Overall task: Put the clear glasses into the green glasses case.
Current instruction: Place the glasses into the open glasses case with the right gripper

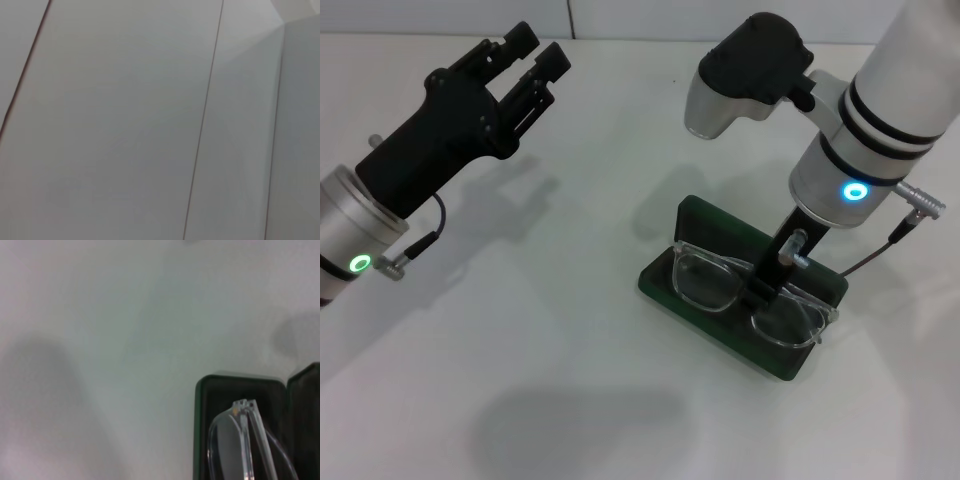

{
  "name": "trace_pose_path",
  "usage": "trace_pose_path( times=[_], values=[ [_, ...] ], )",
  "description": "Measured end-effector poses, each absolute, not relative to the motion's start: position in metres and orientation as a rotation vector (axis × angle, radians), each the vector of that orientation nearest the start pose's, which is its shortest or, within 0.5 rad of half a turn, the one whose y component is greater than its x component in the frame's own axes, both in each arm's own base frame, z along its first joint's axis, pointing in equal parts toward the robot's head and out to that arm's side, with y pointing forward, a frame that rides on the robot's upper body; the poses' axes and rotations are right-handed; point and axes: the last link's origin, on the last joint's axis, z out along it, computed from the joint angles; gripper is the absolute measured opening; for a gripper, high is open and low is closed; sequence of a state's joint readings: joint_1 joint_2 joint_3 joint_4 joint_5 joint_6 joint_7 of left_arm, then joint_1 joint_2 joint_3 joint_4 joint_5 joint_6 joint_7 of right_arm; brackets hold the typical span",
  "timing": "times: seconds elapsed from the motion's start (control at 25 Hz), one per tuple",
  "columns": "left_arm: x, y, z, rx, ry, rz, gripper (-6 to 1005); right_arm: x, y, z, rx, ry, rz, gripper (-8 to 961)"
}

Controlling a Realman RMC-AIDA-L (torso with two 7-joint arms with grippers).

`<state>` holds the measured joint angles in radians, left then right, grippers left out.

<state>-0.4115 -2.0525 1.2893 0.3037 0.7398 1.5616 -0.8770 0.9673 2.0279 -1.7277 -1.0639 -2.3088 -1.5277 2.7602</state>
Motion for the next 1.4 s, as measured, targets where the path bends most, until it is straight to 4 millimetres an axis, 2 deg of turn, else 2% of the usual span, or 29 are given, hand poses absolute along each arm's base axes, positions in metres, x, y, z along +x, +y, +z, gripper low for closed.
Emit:
trace_pose_path(
  times=[0.24, 0.44, 0.6, 0.76, 1.2, 1.4],
  values=[
    [-0.251, 0.312, 0.001, -2.105, -0.459, -1.373, 491, 0.09, 0.354, -0.071, -2.833, 0.786, -0.707, 130],
    [-0.251, 0.312, 0.0, -2.106, -0.461, -1.372, 491, 0.087, 0.354, -0.07, -2.838, 0.766, -0.684, 265],
    [-0.252, 0.311, 0.0, -2.104, -0.466, -1.369, 491, 0.079, 0.354, -0.066, -2.847, 0.736, -0.623, 316],
    [-0.254, 0.31, 0.0, -2.101, -0.47, -1.366, 491, 0.071, 0.357, -0.053, -2.846, 0.716, -0.508, 367],
    [-0.254, 0.309, -0.001, -2.114, -0.472, -1.361, 491, 0.067, 0.352, -0.047, -2.886, 0.654, -0.5, 364],
    [-0.254, 0.304, -0.01, -2.217, -0.475, -1.325, 491, 0.072, 0.355, -0.029, -2.867, 0.624, -0.354, 360]
  ],
)
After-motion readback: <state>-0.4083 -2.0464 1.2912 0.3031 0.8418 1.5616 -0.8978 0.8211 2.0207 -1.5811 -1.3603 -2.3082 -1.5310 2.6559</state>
